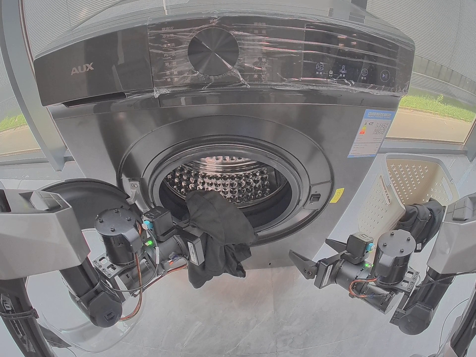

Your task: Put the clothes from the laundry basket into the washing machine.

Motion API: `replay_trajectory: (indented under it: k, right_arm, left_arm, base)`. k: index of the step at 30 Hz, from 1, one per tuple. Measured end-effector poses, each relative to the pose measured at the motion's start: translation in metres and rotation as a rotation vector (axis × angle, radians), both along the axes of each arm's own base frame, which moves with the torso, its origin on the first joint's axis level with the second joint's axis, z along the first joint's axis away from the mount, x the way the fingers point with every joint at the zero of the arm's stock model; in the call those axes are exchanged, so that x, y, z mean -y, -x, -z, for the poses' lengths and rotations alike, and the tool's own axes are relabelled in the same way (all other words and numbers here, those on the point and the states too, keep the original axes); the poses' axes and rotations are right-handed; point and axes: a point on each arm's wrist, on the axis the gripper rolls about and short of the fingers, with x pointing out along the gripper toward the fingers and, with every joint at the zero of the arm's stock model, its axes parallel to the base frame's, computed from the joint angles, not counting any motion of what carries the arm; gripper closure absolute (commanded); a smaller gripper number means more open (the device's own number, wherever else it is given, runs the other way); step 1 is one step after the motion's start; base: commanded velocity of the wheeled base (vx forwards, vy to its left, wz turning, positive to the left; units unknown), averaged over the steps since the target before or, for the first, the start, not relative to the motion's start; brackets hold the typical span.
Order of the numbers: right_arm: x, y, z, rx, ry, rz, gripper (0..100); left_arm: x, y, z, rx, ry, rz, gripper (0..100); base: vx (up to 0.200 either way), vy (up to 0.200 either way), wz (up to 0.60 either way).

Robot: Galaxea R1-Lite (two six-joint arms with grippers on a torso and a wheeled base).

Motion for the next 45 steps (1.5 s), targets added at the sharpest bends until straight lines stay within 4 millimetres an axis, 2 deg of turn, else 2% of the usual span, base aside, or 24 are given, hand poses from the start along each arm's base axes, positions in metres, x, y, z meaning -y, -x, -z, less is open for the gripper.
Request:
replay_trajectory:
  k: [15, 22, 26, 34, 39, 45]
  right_arm:
    - [-0.003, 0.005, 0.001, -0.004, 0.005, -0.019, 0]
    - [-0.008, 0.014, -0.006, 0.015, -0.005, -0.053, 0]
    - [-0.008, 0.018, -0.008, 0.014, -0.002, -0.066, 0]
    - [-0.015, 0.032, -0.007, 0.005, 0.009, -0.120, 0]
    - [-0.017, 0.034, -0.007, 0.006, 0.012, -0.122, 0]
    - [-0.017, 0.035, -0.007, 0.007, 0.012, -0.122, 0]
  left_arm:
    - [0.001, 0.003, 0.002, -0.008, -0.007, 0.007, 100]
    - [0.012, 0.001, 0.000, 0.009, 0.005, 0.011, 100]
    - [0.024, -0.011, 0.003, 0.032, 0.015, -0.013, 100]
    - [0.047, -0.036, 0.021, 0.043, 0.021, -0.034, 100]
    - [0.061, -0.062, 0.027, 0.042, 0.019, -0.070, 100]
    - [0.068, -0.089, 0.028, 0.021, 0.000, -0.104, 100]
  base:
    - [0.000, 0.000, 0.00]
    - [0.000, 0.000, 0.00]
    - [0.000, 0.000, 0.00]
    - [0.000, 0.000, 0.00]
    - [0.000, 0.000, 0.00]
    - [0.000, 0.000, 0.00]
